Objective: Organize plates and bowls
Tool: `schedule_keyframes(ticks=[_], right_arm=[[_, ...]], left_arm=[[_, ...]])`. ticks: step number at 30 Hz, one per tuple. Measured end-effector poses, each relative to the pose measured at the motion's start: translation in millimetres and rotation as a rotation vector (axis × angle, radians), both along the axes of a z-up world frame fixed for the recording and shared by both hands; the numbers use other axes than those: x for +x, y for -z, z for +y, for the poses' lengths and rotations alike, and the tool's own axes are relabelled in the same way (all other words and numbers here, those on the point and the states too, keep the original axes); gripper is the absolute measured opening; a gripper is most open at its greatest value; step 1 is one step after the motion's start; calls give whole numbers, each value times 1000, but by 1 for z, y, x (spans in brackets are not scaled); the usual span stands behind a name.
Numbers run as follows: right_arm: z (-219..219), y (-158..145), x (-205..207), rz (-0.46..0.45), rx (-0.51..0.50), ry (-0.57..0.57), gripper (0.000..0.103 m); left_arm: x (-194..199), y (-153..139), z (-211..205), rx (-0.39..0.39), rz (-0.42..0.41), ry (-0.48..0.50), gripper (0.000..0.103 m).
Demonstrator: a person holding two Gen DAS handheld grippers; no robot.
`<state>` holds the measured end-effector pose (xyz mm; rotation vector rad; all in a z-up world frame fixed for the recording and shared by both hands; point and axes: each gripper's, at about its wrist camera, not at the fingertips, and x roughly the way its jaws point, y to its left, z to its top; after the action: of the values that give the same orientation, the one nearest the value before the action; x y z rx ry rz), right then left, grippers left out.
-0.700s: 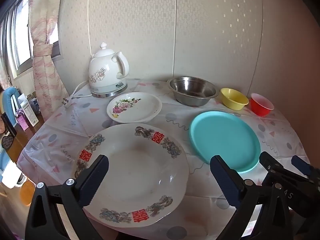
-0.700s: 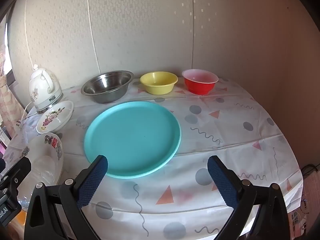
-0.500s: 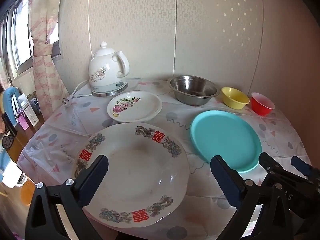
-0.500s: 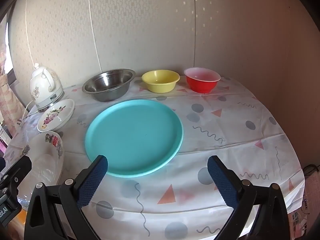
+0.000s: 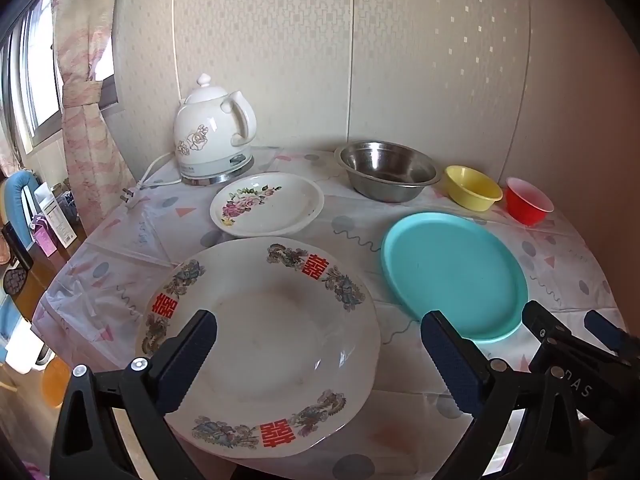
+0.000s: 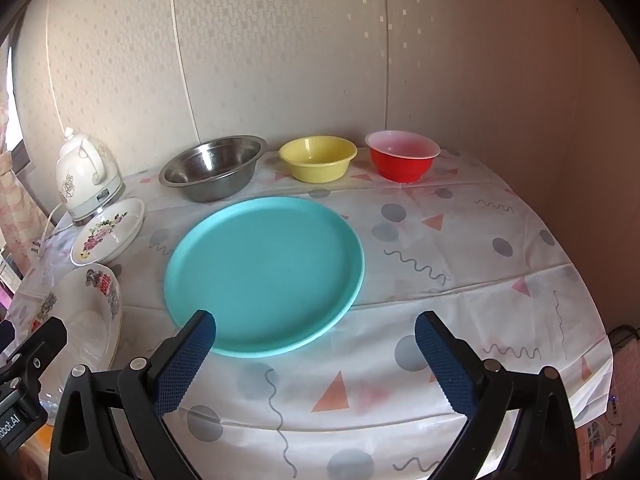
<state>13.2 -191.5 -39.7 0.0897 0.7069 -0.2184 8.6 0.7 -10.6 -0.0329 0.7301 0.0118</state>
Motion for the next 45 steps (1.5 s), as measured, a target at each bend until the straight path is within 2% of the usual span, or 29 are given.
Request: schedule_keyframes(ticks=[24,45], right_arm=[[1,2,1,11,19,-10,101],[-2,-5,-4,-15,27,-7,101]], left_arm=[[2,0,0,1,3,-3,103],[-7,-11,-4,5,-30,16,103]])
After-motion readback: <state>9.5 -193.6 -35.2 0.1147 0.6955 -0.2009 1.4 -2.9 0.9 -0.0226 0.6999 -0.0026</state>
